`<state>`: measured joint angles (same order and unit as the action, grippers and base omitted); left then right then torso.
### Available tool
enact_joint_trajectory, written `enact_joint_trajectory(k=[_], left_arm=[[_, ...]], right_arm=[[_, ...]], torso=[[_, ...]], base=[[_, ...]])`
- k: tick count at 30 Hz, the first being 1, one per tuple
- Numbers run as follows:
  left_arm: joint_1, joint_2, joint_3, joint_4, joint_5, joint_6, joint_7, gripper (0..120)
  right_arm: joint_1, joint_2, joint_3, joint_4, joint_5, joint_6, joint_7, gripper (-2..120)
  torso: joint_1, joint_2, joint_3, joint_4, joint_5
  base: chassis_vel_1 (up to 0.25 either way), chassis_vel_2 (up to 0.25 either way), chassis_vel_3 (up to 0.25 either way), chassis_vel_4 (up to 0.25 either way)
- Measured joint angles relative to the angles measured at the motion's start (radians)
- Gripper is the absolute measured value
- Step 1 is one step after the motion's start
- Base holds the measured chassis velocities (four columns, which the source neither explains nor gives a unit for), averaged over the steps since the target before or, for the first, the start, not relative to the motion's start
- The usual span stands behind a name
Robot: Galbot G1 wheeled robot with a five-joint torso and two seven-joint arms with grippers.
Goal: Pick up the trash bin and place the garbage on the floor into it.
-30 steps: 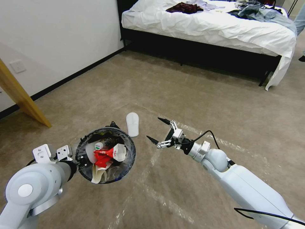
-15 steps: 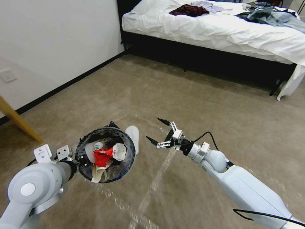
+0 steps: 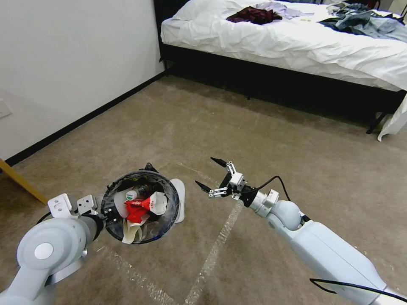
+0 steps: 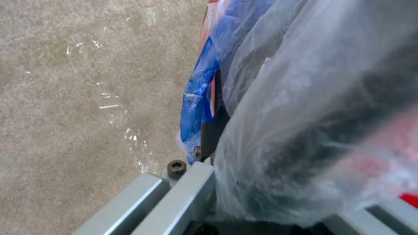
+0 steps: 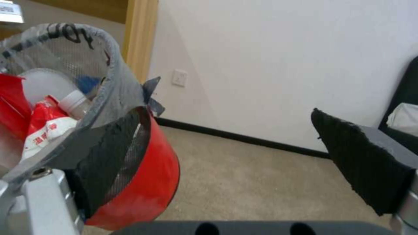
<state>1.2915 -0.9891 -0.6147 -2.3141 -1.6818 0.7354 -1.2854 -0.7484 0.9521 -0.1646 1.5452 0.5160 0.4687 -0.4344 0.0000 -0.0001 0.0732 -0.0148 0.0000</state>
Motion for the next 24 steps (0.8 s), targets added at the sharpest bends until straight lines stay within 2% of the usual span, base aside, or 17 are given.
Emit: enact_joint_trajectory(k=[24], left_arm=[[-0.005,-0.008,0.024,0.019,0.029,-0.011,0.021,0]], right_arm=[[-0.022,-0.003,0.011,0.005,-0.007,0.002,-0.004,100]], torso=[[0.000,0.000,0.000,-0.0002,0.0000]], base=[[0.000,0.000,0.000,0.000]])
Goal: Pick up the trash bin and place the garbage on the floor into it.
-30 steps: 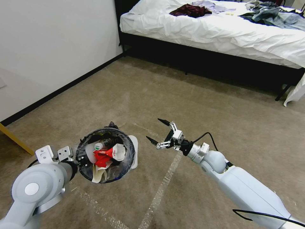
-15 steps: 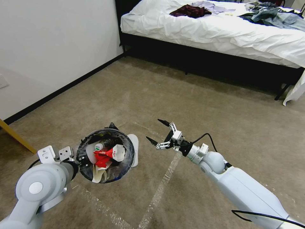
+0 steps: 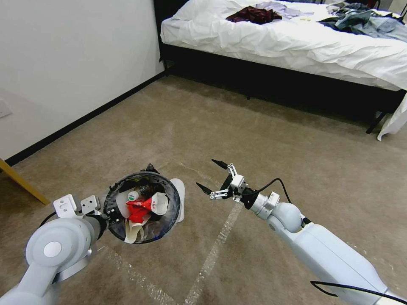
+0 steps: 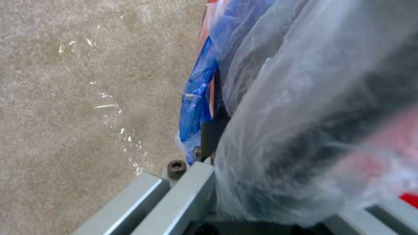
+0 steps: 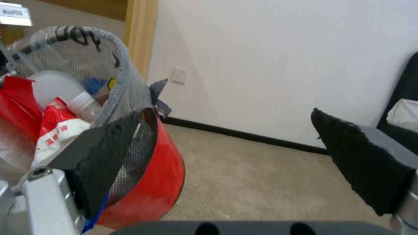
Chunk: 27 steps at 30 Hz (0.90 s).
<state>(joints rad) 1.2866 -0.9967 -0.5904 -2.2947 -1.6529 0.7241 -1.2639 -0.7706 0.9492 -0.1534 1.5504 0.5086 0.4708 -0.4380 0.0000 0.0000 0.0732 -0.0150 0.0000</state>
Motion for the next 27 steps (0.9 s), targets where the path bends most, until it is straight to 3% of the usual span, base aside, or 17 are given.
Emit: enact_joint_trajectory(k=[20,27], left_arm=[[0.007,-0.002,0.011,-0.005,0.023,0.007,0.003,0],[0.005,0.001,-0.008,0.002,0.025,0.007,0.003,0]], right_arm=[[-0.014,-0.005,0.004,0.011,-0.004,-0.001,-0.001,100],[-0.013,-0.005,0.003,0.006,-0.002,-0.017,-0.023,100]], torso=[[0.000,0.000,0.000,0.0001,0.0000],[0.000,0.000,0.000,0.0000,0.0000]], base=[[0.000,0.000,0.000,0.000],[0.000,0.000,0.000,0.000]])
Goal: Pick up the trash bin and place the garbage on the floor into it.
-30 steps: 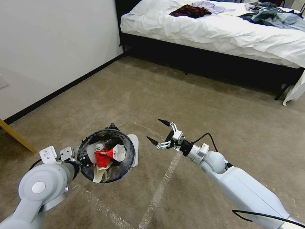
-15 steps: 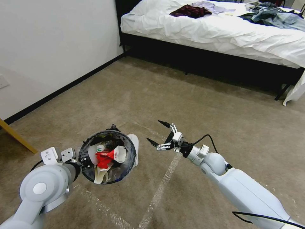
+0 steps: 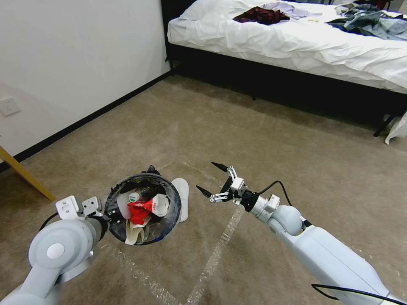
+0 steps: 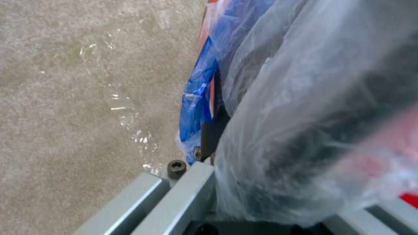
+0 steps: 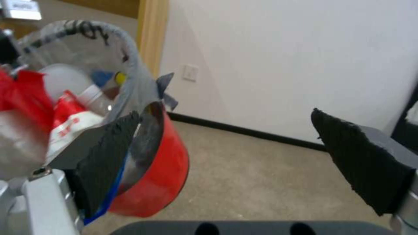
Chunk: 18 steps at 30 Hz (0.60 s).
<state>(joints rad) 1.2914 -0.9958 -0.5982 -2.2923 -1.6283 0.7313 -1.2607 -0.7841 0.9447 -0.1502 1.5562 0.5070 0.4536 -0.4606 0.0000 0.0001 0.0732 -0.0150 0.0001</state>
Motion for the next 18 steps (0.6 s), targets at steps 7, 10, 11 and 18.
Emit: enact_joint_trajectory(k=[7,10,11,18], left_arm=[[-0.005,-0.005,0.009,0.013,0.011,0.000,0.006,0],[-0.010,-0.007,0.012,0.018,0.013,0.000,0.008,0],[-0.011,-0.007,0.013,0.020,0.015,0.000,0.010,0],[-0.015,-0.008,0.014,0.030,0.026,-0.001,0.010,0]], right_arm=[[0.008,0.012,-0.001,-0.025,0.011,0.004,-0.053,100],[0.008,0.013,-0.004,-0.026,0.012,0.004,-0.054,100],[0.009,0.013,-0.007,-0.028,0.016,0.003,-0.054,100],[0.010,0.020,-0.013,-0.036,0.021,0.017,-0.040,100]], torso=[[0.000,0.000,0.000,0.0000,-0.0001],[0.000,0.000,0.000,-0.0001,-0.0001],[0.000,0.000,0.000,0.0000,0.0000],[0.000,0.000,0.000,0.0001,-0.0004]], base=[[0.000,0.000,0.000,0.000],[-0.037,0.032,0.022,-0.022],[-0.055,0.048,0.074,-0.049],[-0.135,0.128,0.138,-0.131]])
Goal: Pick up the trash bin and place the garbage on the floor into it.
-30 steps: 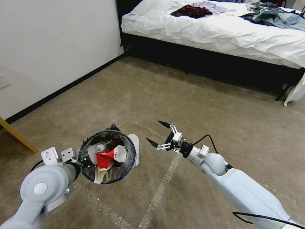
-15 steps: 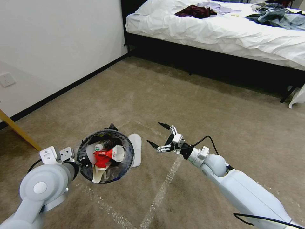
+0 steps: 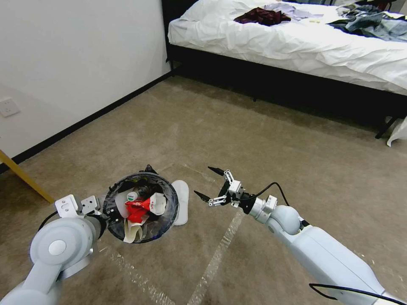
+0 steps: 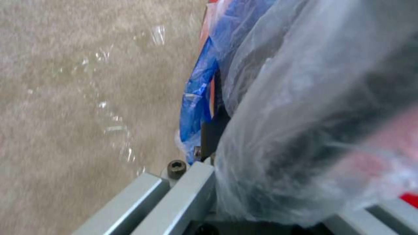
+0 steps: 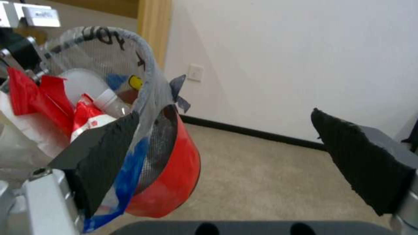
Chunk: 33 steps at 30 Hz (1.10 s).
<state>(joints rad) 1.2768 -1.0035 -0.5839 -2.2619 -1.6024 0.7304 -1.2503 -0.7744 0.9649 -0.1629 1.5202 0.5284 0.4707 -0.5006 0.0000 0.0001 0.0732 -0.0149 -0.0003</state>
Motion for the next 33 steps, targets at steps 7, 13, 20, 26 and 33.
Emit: enact_joint_trajectory(k=[7,13,20,26,33], left_arm=[[-0.010,0.006,-0.012,0.036,0.029,0.000,0.009,0],[-0.014,0.000,-0.016,0.068,0.047,0.002,0.018,0],[-0.011,-0.006,-0.013,0.071,0.053,0.001,0.022,0],[-0.002,-0.010,-0.011,0.074,0.066,0.000,0.028,0],[-0.015,-0.009,-0.013,0.115,0.109,0.001,0.051,0]], right_arm=[[0.003,0.004,-0.006,-0.004,0.000,0.001,0.003,100],[0.012,0.009,-0.014,-0.015,-0.006,-0.003,-0.009,100],[0.012,0.024,-0.013,-0.029,-0.016,-0.011,-0.023,100],[0.021,0.032,-0.024,-0.039,-0.006,-0.014,-0.026,100],[0.012,0.014,-0.035,-0.039,0.019,-0.026,-0.006,100]], torso=[[0.000,0.000,0.001,-0.0003,-0.0001],[0.000,0.000,0.000,0.0001,0.0003],[0.000,0.000,0.000,-0.0002,0.0004],[0.000,0.000,0.000,0.0000,0.0004],[0.000,0.000,0.000,0.0001,0.0001]], base=[[-0.113,0.117,0.117,-0.136],[0.028,-0.014,-0.017,0.013],[0.000,0.000,0.000,0.000],[0.005,0.030,0.001,-0.047],[-0.011,0.123,0.032,-0.126]])
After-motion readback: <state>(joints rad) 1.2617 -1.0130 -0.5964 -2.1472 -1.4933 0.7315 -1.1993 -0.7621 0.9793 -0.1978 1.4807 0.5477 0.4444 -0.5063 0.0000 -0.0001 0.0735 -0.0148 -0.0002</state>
